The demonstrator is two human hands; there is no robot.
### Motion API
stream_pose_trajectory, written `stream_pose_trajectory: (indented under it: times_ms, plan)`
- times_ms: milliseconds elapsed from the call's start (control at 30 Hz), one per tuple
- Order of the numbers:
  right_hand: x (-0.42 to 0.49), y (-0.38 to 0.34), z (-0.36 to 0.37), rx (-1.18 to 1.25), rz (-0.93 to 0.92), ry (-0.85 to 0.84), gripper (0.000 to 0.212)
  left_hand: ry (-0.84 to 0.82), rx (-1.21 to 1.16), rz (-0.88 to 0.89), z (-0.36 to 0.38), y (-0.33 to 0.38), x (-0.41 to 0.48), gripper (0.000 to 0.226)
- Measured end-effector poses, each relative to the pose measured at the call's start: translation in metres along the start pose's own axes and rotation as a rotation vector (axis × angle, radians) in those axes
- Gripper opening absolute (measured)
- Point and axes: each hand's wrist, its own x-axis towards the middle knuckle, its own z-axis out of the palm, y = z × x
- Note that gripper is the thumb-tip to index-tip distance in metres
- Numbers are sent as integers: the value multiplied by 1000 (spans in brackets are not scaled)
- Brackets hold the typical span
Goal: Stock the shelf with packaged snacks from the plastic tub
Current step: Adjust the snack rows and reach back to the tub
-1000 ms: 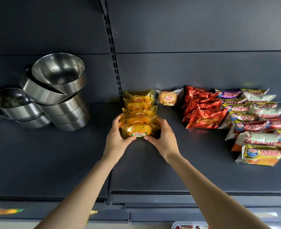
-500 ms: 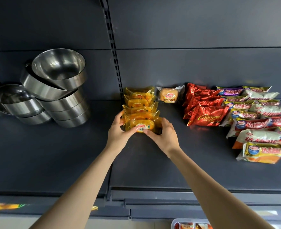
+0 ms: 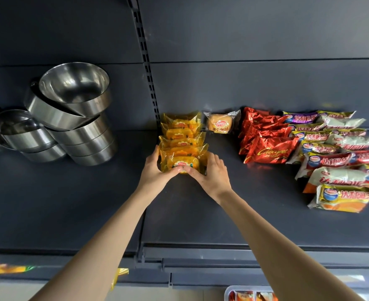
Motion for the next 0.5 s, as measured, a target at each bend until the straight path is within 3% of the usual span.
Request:
stream_pose_trajectory:
  times_ms: [233, 500]
  plan:
    - [-12, 3, -12, 234, 39, -63, 87, 48, -38, -72, -7, 4, -12, 98]
    - [-56, 18, -32, 245, 39, -102, 85, 165, -38, -74, -3, 11, -61, 87]
